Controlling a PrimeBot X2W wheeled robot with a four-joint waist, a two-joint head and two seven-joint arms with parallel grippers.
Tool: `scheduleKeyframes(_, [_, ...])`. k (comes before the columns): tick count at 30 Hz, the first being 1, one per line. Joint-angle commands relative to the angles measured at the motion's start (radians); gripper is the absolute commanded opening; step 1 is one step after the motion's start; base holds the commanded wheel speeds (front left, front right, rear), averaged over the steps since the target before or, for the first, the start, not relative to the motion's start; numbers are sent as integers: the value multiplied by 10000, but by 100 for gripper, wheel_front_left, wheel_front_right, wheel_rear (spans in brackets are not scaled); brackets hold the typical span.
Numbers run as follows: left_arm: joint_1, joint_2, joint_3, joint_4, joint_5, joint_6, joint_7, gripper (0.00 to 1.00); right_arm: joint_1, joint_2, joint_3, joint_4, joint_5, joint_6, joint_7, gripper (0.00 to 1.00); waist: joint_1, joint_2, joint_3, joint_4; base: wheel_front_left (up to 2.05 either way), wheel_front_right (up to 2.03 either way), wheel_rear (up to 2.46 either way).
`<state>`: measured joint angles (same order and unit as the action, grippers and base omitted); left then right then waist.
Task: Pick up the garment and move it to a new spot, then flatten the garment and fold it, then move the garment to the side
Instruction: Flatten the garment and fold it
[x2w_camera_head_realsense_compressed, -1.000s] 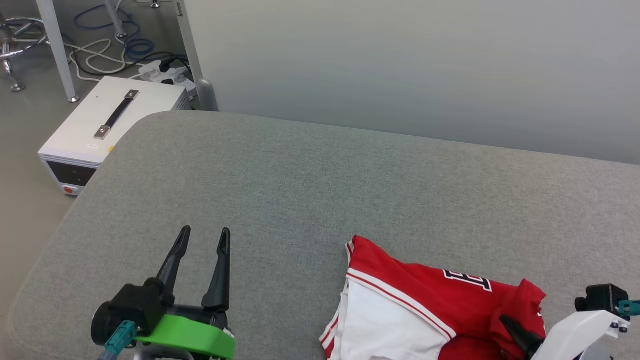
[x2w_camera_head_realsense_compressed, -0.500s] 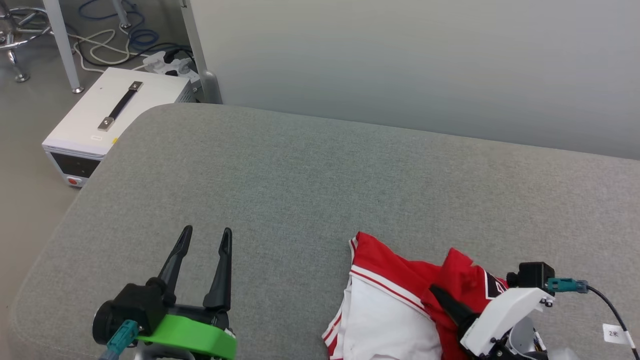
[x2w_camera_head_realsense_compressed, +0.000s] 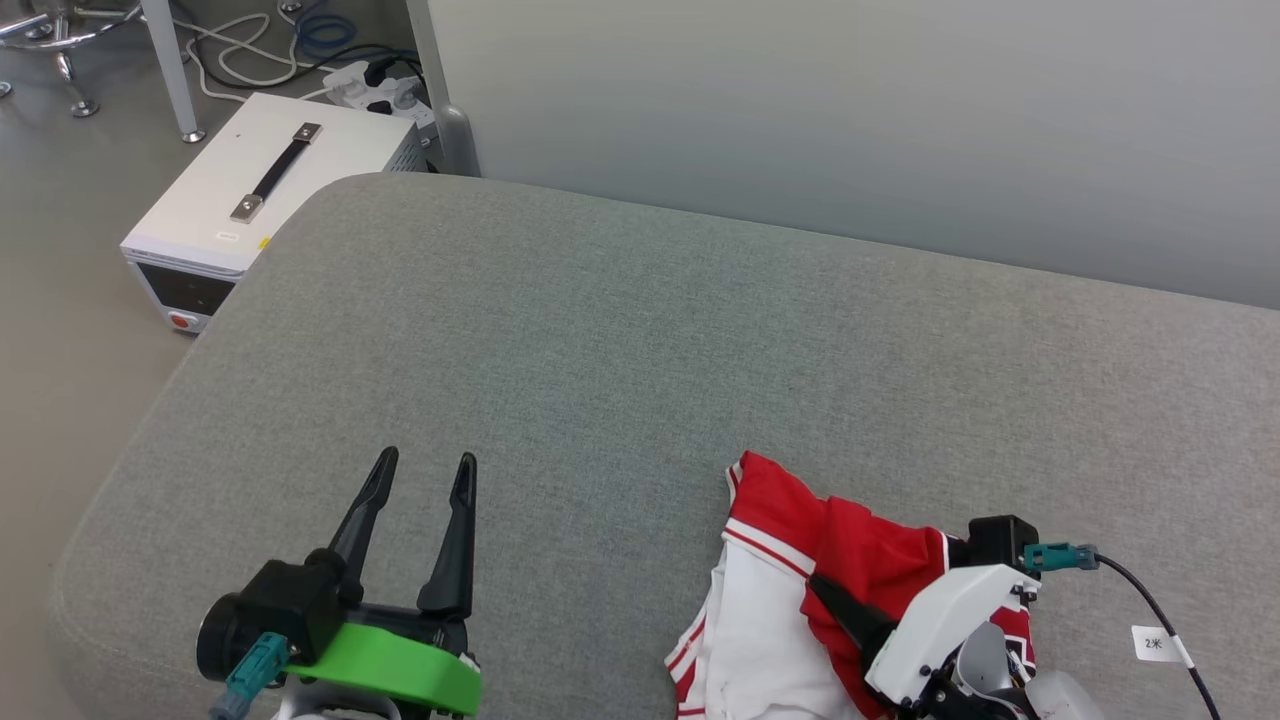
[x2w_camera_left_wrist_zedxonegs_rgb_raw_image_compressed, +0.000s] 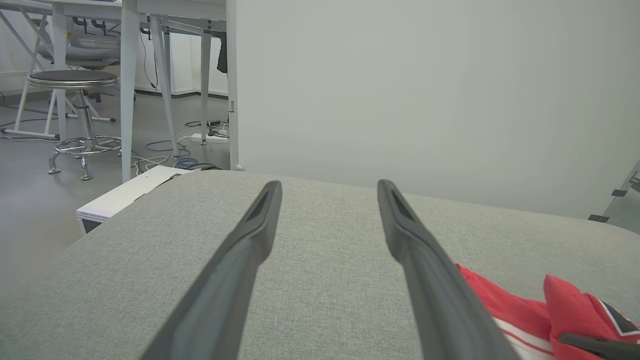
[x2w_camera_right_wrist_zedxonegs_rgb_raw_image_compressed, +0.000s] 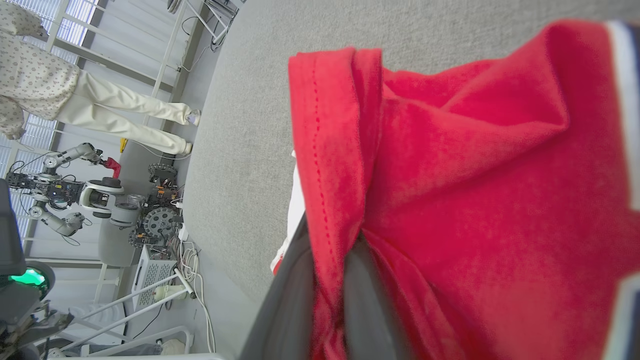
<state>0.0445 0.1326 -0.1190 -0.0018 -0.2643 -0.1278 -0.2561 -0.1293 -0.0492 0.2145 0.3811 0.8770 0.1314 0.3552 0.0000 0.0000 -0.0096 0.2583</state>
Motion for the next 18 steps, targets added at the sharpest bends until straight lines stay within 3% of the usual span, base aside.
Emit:
scheduleKeyframes(1, [-172, 1, 5, 44, -41, -29, -57, 100, -210, -11, 86, 118, -80, -7, -106, 100, 0, 0, 0, 46, 0, 0, 0])
scheduleKeyframes(6, [-106, 3, 83, 91, -41, -29, -57, 100, -323, -11, 510, 133, 212, -7, -168, 100, 0, 0, -107, 18, 0, 0, 0])
scheduleKeyframes(14, [-43, -43, 131, 75, -32, -29, -57, 100, -262, -11, 1410, -924, 1643, -7, 173, 100, 0, 0, -248, -254, 0, 0, 0])
scheduleKeyframes(18, [-30, -78, 48, 59, -42, -29, -57, 100, -638, -11, 815, -958, 887, -7, -115, 100, 0, 0, -258, -422, 0, 0, 0])
